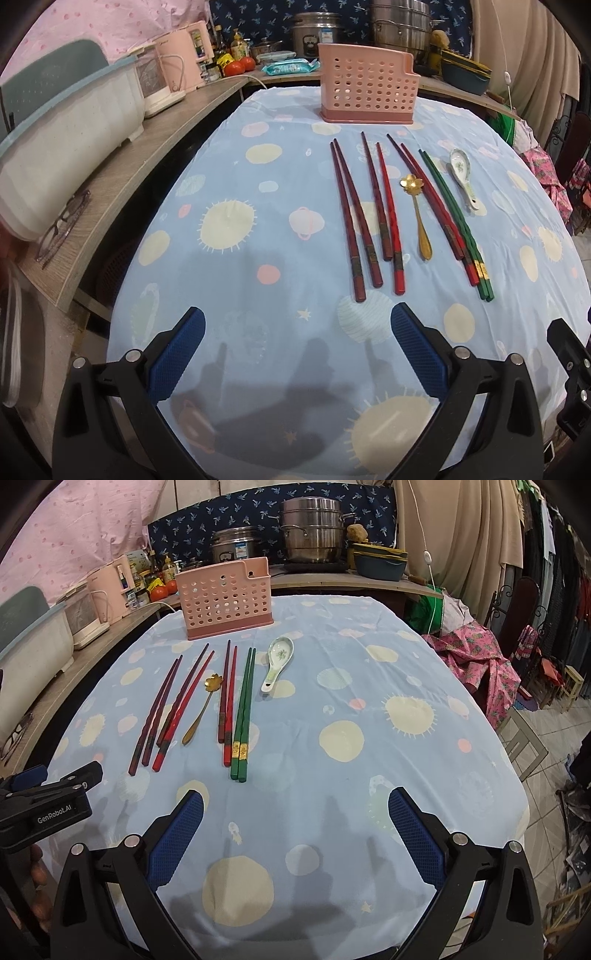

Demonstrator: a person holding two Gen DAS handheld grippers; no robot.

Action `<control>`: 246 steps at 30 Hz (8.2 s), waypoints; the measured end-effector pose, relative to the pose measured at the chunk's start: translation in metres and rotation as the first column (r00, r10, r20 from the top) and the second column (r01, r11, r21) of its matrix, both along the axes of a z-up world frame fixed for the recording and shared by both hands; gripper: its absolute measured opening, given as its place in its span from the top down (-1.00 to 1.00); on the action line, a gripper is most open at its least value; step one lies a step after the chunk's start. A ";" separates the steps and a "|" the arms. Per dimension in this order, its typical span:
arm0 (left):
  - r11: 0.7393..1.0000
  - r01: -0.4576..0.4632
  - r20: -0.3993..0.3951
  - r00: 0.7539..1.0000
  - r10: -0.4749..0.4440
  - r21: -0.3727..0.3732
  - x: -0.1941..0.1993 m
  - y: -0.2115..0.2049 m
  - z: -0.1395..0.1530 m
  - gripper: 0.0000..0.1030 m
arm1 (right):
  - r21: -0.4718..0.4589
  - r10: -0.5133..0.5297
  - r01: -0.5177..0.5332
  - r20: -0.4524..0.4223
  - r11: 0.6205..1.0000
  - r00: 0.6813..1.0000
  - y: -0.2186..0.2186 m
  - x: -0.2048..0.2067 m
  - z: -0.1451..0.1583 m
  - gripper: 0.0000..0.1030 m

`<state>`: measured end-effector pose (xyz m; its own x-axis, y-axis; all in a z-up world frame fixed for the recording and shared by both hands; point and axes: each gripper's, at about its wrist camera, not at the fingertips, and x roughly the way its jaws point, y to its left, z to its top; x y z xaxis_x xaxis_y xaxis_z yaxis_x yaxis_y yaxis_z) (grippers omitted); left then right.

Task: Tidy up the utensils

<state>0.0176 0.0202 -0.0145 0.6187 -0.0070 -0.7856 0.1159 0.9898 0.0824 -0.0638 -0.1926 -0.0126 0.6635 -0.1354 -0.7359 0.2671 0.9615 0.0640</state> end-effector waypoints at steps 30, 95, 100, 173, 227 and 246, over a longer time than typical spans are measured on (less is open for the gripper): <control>0.992 0.102 -0.100 0.989 -0.108 -0.068 0.064 -0.010 -0.039 0.28 | 0.109 0.013 -0.008 -0.047 0.994 0.999 -0.031 0.102 -0.022 -0.13; 0.957 0.140 0.322 0.945 -0.053 -0.253 0.127 0.028 0.168 0.87 | 0.225 0.061 -0.112 0.223 0.968 0.973 -0.080 0.186 0.088 0.88; 0.954 0.157 0.413 0.910 -0.040 -0.254 0.167 0.016 0.214 0.87 | 0.199 0.068 -0.130 0.288 0.971 0.955 -0.086 0.233 0.119 0.88; 0.973 0.099 0.006 0.995 -0.100 -0.210 0.084 -0.006 -0.008 -0.02 | 0.188 0.144 -0.135 -0.034 0.973 0.989 -0.013 0.105 -0.041 0.43; 0.981 0.151 -0.021 0.988 -0.155 -0.121 0.052 -0.014 -0.040 0.85 | 0.140 0.157 -0.149 -0.048 0.979 0.986 -0.014 0.081 -0.051 0.85; 0.962 0.115 0.045 0.993 -0.108 -0.246 0.051 0.013 0.020 0.86 | 0.225 0.135 -0.150 0.081 0.963 0.988 -0.034 0.077 0.002 0.86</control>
